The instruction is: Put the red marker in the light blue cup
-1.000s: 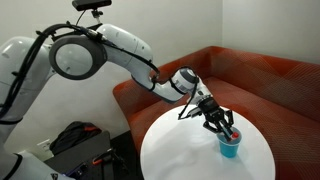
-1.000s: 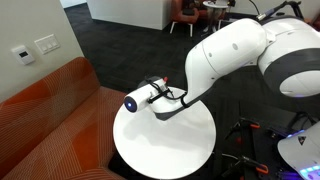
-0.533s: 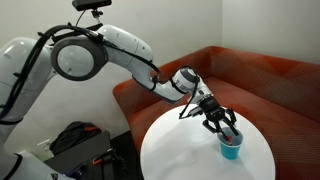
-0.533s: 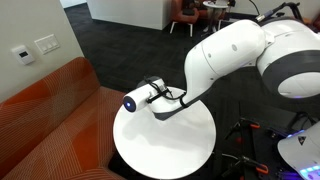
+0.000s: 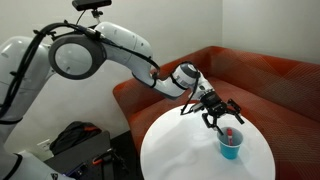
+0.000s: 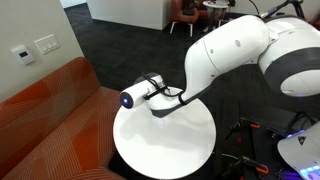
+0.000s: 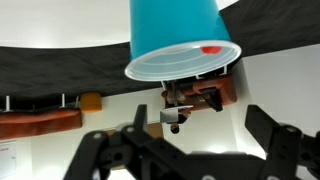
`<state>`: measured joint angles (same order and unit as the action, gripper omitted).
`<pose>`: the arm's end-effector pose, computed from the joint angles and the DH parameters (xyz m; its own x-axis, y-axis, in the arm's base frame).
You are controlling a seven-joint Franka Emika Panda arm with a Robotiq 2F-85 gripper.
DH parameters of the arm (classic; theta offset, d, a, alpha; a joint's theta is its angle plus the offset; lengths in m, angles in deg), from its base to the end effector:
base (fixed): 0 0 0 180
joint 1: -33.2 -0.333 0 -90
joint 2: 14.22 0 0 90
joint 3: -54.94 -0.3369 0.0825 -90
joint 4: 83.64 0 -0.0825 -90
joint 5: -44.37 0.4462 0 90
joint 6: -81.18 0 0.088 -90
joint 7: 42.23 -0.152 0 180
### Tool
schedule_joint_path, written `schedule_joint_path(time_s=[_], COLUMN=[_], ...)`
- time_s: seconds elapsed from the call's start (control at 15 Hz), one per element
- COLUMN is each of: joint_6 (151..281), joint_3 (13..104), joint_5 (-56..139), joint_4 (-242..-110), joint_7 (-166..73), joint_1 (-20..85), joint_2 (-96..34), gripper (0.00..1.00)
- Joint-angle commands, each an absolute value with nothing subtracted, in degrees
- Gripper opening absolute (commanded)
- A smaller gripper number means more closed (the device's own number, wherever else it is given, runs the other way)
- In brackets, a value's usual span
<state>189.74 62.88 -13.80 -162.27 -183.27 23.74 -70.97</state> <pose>0.7579 -0.0631 0.0688 -0.1936 -0.4640 0.8644 -0.9797 0.1385 -0.1451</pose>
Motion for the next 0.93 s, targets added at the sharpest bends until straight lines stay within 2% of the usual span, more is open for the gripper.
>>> schedule_joint_path(time_s=[0.0,0.6,0.67,0.87], joint_6=[188.89,189.10,189.02,189.03], joint_3=[62.60,62.15,61.92,61.86], joint_5=[-13.25,-13.73,-14.19,-14.29], joint_4=[-165.46,-177.77,-171.91,-172.51], joint_7=[-184.96,-192.04,-189.25,-189.20], joint_1=[23.55,23.90,24.37,24.45], joint_2=[-66.50,-55.32,-60.14,-59.80], gripper=[1.00,1.00,1.00,1.00])
